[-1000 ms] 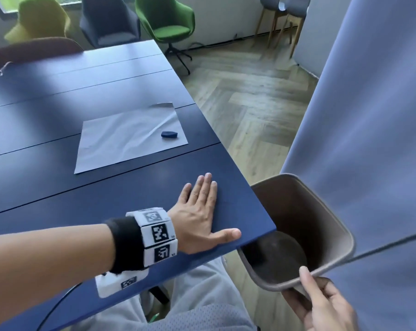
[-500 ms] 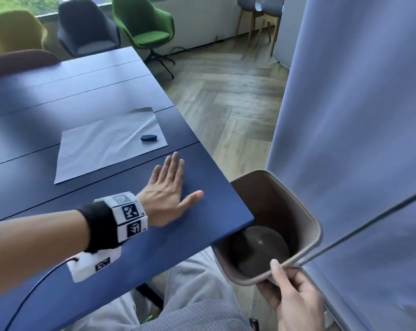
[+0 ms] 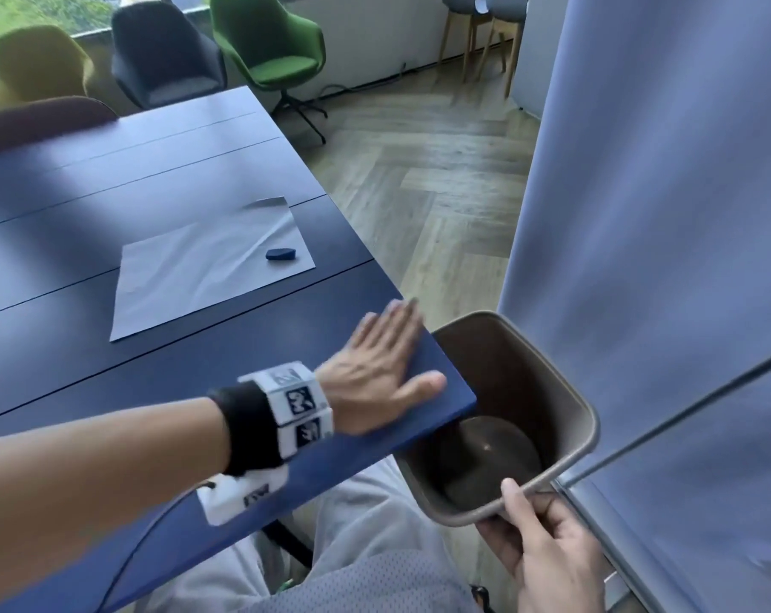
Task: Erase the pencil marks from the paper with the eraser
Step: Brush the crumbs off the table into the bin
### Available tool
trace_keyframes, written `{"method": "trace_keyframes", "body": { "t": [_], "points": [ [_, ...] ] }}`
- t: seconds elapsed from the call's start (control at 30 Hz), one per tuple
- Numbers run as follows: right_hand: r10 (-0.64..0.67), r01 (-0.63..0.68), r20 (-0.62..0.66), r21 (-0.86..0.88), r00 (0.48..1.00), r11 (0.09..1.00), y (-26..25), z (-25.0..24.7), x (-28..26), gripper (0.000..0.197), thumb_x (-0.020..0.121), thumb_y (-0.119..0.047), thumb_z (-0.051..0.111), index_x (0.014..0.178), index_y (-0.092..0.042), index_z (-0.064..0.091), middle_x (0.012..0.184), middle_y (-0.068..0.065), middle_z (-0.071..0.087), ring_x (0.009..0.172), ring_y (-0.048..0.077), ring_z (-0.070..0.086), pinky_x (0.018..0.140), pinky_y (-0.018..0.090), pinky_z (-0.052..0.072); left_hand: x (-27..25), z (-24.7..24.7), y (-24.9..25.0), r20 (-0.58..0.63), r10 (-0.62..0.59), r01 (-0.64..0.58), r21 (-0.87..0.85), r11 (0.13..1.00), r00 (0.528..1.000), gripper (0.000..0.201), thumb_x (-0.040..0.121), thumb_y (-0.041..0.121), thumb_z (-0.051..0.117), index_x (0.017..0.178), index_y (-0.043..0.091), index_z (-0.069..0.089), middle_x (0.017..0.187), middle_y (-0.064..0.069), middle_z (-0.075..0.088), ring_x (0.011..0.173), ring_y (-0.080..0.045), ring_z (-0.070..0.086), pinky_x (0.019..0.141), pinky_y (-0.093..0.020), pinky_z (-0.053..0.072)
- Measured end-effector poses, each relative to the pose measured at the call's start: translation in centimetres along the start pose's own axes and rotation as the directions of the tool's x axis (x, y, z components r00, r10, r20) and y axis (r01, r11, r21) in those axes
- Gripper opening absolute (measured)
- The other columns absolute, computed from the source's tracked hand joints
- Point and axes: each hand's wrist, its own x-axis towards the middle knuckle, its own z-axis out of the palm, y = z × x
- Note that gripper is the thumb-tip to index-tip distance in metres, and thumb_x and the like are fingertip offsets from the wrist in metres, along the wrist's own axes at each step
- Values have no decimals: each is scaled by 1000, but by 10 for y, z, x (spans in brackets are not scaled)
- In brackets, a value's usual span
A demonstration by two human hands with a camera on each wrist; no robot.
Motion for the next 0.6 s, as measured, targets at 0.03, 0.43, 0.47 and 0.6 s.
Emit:
{"method": "trace_keyframes", "body": {
  "t": [0.03,0.43,0.47,0.6],
  "points": [
    [4,-4,-15,1,1000,1000,0,0,-1,68,29,-49,93,60,-1,57,61,18,64,55,19,66,55,34,59,-1,-5,-25,10,-134,134,-2,991,991,107,69,79,-7,152,13,-19,157,-4,-31,142,-12,-30,119,-34,-14],
    [-30,32,16,-80,999,996,-1,-6,-2,46,46,-37,90,56,-6,58,65,26,64,62,28,65,48,28,56,-30,16,66,264,389,-425,93,900,882,102,82,79,2,153,8,-14,157,-7,-29,141,-13,-33,117,-40,-19],
    [-30,32,26,-76,999,997,-3,-4,-3,61,25,-50,92,53,-7,59,60,21,65,57,24,66,49,29,57,-32,13,57,238,393,-414,43,909,888,98,83,76,4,153,10,-16,157,-4,-30,141,-10,-33,117,-37,-19],
    [20,-19,51,-10,998,1000,0,-2,-3,59,37,-41,93,59,-1,56,57,16,61,52,21,65,66,45,60,-34,-12,-34,153,-6,2,26,1000,988,114,63,91,-15,149,17,-27,153,4,-38,139,-4,-35,119,-33,-12]
  ]
}}
